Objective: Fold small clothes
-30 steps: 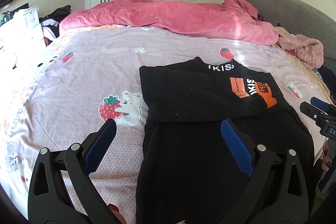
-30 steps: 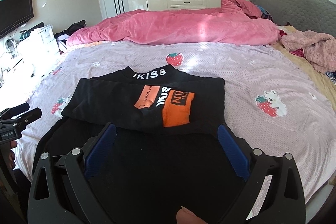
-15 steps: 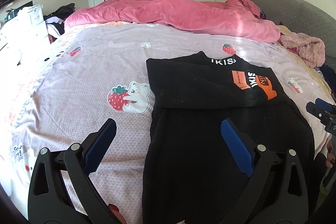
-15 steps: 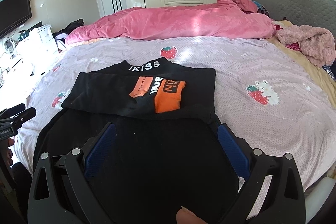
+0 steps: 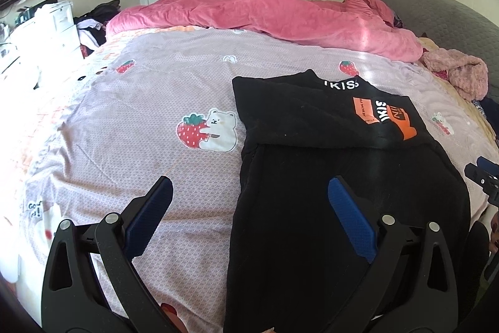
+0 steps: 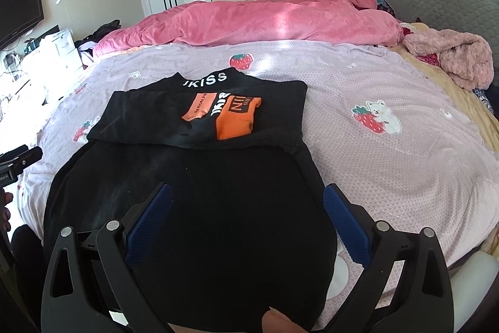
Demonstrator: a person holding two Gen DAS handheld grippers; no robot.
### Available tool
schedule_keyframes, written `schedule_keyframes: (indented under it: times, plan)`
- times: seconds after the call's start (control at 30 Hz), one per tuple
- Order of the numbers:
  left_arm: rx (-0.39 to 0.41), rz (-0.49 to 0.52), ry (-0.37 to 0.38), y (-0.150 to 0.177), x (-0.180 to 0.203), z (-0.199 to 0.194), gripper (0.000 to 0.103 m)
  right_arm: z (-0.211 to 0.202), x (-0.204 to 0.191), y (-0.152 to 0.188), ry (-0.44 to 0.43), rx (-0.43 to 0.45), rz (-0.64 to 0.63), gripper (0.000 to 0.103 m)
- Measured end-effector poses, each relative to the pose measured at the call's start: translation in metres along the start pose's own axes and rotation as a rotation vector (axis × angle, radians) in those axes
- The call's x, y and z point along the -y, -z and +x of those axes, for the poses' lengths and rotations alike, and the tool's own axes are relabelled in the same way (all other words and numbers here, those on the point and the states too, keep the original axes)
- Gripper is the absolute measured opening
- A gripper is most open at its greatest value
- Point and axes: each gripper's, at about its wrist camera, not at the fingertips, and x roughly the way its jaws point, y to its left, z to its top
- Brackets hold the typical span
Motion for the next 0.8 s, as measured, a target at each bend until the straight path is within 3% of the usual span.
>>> schedule_keyframes:
  times: [0.4,0.8]
  plan:
    - [-0.030,0.006,-0.022,0.016,-0.004,-0.003,0.094,-0.007,0.010,0.020,0.015,-0.036,-0.009,0.097]
    - [-0.122,-0.005,-0.022,0.049,-0.014,0.009,0.094,-0.003,0.021,0.051,0.024,-0.124,-0.012,0.097]
